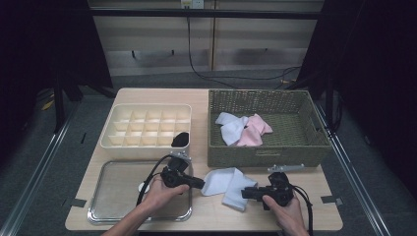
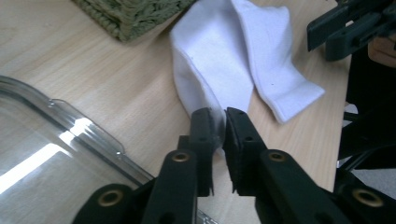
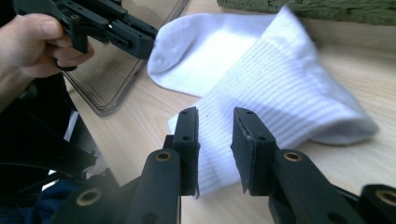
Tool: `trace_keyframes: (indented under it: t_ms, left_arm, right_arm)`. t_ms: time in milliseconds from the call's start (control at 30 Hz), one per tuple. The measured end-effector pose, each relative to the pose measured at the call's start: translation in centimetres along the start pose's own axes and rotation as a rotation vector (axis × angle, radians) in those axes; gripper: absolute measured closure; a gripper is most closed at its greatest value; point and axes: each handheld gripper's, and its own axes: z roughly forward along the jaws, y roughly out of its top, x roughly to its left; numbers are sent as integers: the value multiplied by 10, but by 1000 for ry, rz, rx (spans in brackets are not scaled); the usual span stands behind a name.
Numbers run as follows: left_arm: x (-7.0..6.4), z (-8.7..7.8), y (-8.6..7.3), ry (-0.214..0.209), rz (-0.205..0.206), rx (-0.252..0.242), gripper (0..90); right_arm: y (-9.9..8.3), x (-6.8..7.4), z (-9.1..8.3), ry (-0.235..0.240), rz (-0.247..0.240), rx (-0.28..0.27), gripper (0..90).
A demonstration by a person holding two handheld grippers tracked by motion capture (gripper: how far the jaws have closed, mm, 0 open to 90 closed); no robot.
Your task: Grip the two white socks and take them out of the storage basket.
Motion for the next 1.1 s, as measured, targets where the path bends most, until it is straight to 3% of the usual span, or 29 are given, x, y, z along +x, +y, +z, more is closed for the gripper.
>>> trace_keyframes:
  t_ms: [433,733,933,1100]
  left_arm:
    - [3,-2,-2,22,-14,-3,723]
    - [4,-2,-2,9,-18,0,699]
    - [5,-2,-3,20,-26,-3,691]
    - [6,-1,-2,1,-23,1,690]
  right_arm:
    - [-10,5,13,-15,-56,78,609]
    - [-12,11,18,-1,-106,125,575]
    - [-15,16,18,-14,-169,137,586]
    - [-16,18,19,-49,-212,134,709]
